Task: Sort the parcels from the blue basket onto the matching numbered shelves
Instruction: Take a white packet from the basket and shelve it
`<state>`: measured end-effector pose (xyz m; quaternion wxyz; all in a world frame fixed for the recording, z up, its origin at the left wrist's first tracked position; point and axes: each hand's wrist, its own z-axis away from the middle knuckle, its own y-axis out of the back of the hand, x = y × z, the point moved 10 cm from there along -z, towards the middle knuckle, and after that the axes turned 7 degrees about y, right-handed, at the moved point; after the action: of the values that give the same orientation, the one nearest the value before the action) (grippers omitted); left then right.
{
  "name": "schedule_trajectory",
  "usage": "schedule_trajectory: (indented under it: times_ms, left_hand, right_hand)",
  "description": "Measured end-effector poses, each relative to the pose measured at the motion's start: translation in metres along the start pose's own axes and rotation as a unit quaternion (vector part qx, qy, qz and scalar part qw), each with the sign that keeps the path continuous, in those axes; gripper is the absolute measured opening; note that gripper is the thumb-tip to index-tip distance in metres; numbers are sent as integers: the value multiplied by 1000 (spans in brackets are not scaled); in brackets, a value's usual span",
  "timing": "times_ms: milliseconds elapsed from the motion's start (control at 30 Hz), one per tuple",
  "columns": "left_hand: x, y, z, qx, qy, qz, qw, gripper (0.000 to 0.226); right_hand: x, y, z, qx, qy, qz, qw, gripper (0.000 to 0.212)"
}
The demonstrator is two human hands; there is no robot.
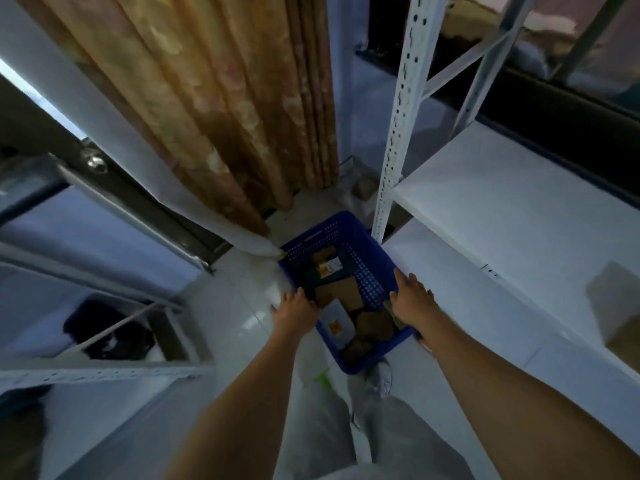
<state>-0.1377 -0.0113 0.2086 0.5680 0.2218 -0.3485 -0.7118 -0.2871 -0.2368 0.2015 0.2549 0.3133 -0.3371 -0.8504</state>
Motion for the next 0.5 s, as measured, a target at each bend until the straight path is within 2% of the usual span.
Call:
schedule_trajectory:
  times_ms: [300,500]
  left_hand:
    - [27,-48,-120,-51,-13,-32,998,58]
    - [34,-136,-237,-117,-15,-66,991,53]
  right_hand:
    - [16,-75,-113,-36,-37,-112,992,65]
    - [56,-189,-195,-40,-150,-228,961,59]
